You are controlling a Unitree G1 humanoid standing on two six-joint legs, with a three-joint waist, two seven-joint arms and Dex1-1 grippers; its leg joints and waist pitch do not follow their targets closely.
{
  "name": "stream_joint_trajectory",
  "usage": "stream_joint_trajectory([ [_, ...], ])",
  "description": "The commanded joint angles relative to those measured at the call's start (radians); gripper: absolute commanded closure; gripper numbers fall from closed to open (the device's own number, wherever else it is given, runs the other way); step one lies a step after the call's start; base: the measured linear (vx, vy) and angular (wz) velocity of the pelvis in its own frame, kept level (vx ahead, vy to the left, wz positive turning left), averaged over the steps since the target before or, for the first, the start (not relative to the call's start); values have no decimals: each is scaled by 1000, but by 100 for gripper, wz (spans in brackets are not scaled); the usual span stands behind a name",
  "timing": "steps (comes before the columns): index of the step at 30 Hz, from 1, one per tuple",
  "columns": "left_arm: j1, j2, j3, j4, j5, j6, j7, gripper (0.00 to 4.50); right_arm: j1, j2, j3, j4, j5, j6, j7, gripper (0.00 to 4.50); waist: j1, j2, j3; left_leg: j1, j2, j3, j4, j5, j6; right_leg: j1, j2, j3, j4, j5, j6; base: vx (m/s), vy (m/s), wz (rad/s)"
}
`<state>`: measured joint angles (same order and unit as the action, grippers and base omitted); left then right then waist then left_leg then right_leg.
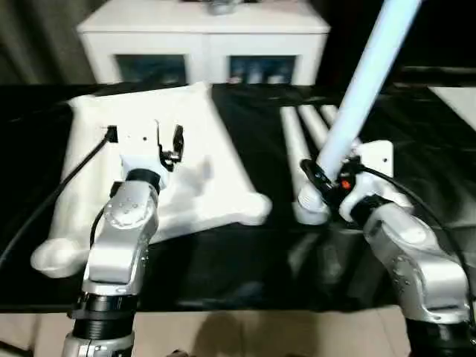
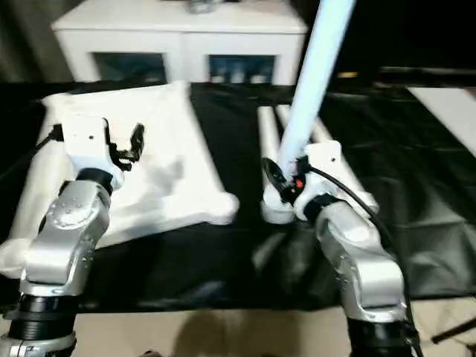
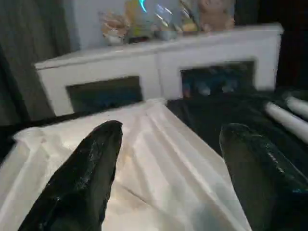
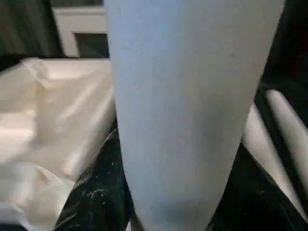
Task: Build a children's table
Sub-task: Pick table leg
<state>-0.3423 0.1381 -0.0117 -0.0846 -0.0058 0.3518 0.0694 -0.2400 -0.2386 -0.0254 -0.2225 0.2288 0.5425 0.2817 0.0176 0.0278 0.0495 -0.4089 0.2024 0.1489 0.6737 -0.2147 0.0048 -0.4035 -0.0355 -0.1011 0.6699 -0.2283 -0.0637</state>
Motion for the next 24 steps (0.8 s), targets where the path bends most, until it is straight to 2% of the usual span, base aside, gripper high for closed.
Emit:
stream_joint_trajectory([
  [1,11,-5,17,4,-32,-7,-24,87,-6,7,12,-19,-6,0,2,265,29,-40,-70,-55,-95,9,70,-95,96,102,-146,118,-164,-236,-121,-10,-185,-5],
  [2,11,-5,17,3,-33,-4,-25,87,-6,8,11,-20,-5,1,1,265,33,-42,-66,-61,-99,-2,51,-48,69,112,-144,106,-151,-217,-18,-31,-163,-4],
  [3,15,2,19,3,-25,-8,-24,87,-7,9,12,-26,-5,1,-1,265,34,-9,-62,-29,-80,-30,-21,-19,96,95,-128,88,-177,-219,192,-31,-163,-4],
  [4,15,2,19,3,-25,-8,-24,87,-7,9,12,-26,-5,1,-1,265,34,-9,-62,-29,-80,-30,-21,-19,96,95,-128,88,-177,-219,192,-40,-122,0],
  [5,19,-2,22,8,-20,-20,-21,87,-7,5,16,-33,-5,1,5,265,40,42,-71,-5,-24,-61,-62,-21,144,93,-140,76,-193,-219,228,-51,-82,-7],
  [6,27,3,15,8,-11,-32,-26,87,-5,0,19,-44,-5,2,9,265,21,42,-70,8,67,-122,-95,-56,185,77,-112,44,-161,-237,219,-51,-82,-7],
  [7,35,6,9,5,-4,-44,-32,87,-2,-7,21,-55,-4,4,12,265,19,41,-79,42,138,-153,-109,-104,202,54,-138,67,-117,-184,170,-35,-78,-2],
  [8,36,-4,13,6,-14,-34,-33,87,-12,-9,11,-59,13,15,19,265,13,9,-72,41,149,-154,-117,-131,206,47,-152,79,-103,-171,141,-24,-99,17],
  [9,54,-12,-9,13,8,-50,-21,87,-34,-7,-8,-30,30,7,27,265,31,-34,-50,31,20,-59,-66,-216,76,45,-178,97,-184,-424,128,-24,-99,17],
  [10,54,-12,-9,13,8,-50,-21,87,-34,-7,-8,-30,30,7,27,265,44,-35,-39,38,-49,-17,-22,-178,48,39,-172,84,-216,-613,182,-47,-111,19],
  [11,65,-17,-19,8,12,-47,-21,87,-53,0,-19,4,36,8,24,265,53,-61,-28,47,-66,0,-5,-147,41,27,-166,78,-241,-778,235,-66,-77,0],
  [12,88,-18,-32,-24,25,-27,-16,87,-80,12,-24,51,31,8,14,265,53,-66,-34,33,-53,2,-42,-132,52,47,-115,16,-255,-780,335,-66,-77,0],
  [13,94,-18,-34,-36,30,-19,-13,87,-85,16,-22,59,28,8,11,265,57,-35,-45,60,-23,-12,-66,-161,46,53,-108,-11,-255,-708,332,-74,-28,-10],
  [14,98,-17,-37,-50,31,-11,-12,87,-93,16,-19,67,24,11,9,265,44,-31,-42,78,28,-34,-92,-229,53,62,-97,-36,-266,-640,310,0,0,0],
  [15,118,-16,-47,-84,28,14,-19,87,-98,26,-17,67,32,13,10,265,51,14,-47,69,215,-124,-193,-468,63,112,-103,-3,-46,-310,170,0,0,0],
  [16,129,-11,-53,-103,29,25,-28,87,-94,31,-10,59,34,14,11,265,45,21,-34,92,131,-53,-243,-737,-22,49,-49,-21,17,-125,43,3,55,4],
  [17,131,-11,-49,-110,15,39,-38,87,-90,34,1,54,31,10,15,265,35,14,-33,114,104,-47,-242,-817,-38,41,-46,-10,28,-102,20,0,0,0],
  [18,129,-12,-44,-112,4,46,-46,87,-86,35,11,49,30,6,20,265,46,-15,-20,106,71,-20,-247,-933,-100,80,-61,30,21,-290,17,0,0,0],
  [19,128,-13,-43,-111,2,45,-49,87,-81,35,16,45,31,4,23,265,41,-40,-14,134,-1,-1,-128,-752,-131,39,-150,65,-157,-675,-5,19,-62,-4],
  [20,124,-7,-49,-108,13,36,-56,87,-73,35,20,36,33,5,27,265,56,-56,-12,115,-15,6,-59,-547,-85,56,-199,90,-206,-866,17,59,-30,-17],
  [21,120,-1,-55,-104,22,29,-63,87,-67,35,24,28,35,7,30,265,89,-67,-28,29,-6,-11,-17,-193,-3,149,-246,147,-216,-927,34,59,-30,-17],
  [22,118,0,-56,-104,23,30,-65,87,-65,36,22,24,39,10,33,265,105,-55,-30,24,-1,-16,-46,-98,9,152,-214,127,-202,-804,8,63,-5,-9],
  [23,103,3,-58,-95,27,30,-72,87,-58,38,18,13,52,12,43,265,103,-52,-36,29,-3,-10,-72,-78,5,154,-177,104,-190,-719,-13,0,0,0],
  [24,88,3,-54,-83,20,28,-77,87,-53,39,13,13,56,9,46,265,92,-16,-34,71,8,-4,-128,-121,-7,124,-114,61,-173,-557,-45,0,0,0],
])
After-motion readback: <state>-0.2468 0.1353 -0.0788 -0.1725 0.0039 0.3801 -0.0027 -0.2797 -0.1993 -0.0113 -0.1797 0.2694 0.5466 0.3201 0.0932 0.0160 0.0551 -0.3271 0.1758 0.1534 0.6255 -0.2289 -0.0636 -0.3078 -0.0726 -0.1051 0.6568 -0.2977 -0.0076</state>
